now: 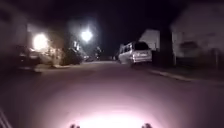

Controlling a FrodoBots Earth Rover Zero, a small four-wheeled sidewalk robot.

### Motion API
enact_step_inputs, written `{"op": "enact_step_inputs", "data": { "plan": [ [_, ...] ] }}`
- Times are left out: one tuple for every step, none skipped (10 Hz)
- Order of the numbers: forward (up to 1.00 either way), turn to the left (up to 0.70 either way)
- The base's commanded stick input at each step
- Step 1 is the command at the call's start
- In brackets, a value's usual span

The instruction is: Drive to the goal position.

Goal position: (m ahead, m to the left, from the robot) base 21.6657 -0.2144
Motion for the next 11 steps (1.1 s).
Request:
{"op": "enact_step_inputs", "data": {
  "plan": [
    [1.0,0.0],
    [1.0,0.0],
    [1.0,0.0],
    [1.0,0.0],
    [1.0,0.0],
    [1.0,0.0],
    [1.0,0.0],
    [1.0,0.0],
    [1.0,0.0],
    [1.0,0.0],
    [1.0,0.0]
  ]
}}
